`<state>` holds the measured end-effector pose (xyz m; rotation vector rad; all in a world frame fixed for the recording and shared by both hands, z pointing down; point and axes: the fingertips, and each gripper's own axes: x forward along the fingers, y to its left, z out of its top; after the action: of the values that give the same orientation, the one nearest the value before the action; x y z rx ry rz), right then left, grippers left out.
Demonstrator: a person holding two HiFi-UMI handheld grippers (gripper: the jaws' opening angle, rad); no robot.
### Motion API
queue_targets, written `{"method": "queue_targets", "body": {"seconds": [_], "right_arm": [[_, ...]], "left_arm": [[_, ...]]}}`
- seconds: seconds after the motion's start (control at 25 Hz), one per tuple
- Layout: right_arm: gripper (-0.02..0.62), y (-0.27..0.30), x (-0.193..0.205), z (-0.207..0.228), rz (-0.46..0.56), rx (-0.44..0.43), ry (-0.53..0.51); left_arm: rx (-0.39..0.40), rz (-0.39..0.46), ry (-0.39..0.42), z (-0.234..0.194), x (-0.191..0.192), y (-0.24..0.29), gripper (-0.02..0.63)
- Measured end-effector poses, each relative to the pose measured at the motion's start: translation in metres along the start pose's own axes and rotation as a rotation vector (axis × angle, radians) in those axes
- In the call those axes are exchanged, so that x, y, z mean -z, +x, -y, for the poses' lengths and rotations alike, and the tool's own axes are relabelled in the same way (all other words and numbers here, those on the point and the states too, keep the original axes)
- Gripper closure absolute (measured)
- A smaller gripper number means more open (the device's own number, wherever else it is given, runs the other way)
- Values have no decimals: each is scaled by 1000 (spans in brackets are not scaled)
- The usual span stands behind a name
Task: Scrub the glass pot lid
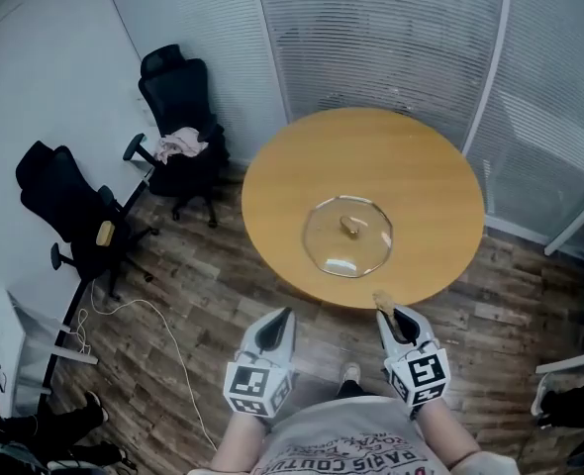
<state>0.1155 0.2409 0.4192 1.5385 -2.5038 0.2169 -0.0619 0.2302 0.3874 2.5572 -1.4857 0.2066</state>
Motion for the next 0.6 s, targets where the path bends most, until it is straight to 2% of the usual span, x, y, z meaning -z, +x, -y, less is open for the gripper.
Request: {"method": "queue_targets", "body": {"seconds": [0.28, 0.6], "right_arm": [[534, 56, -7, 78, -37, -2, 9], [534, 115, 11, 115, -123, 68, 42]], "left_arm": [[17, -6, 22, -1, -18, 96, 598], [132, -71, 35, -28, -6, 175, 598]]}}
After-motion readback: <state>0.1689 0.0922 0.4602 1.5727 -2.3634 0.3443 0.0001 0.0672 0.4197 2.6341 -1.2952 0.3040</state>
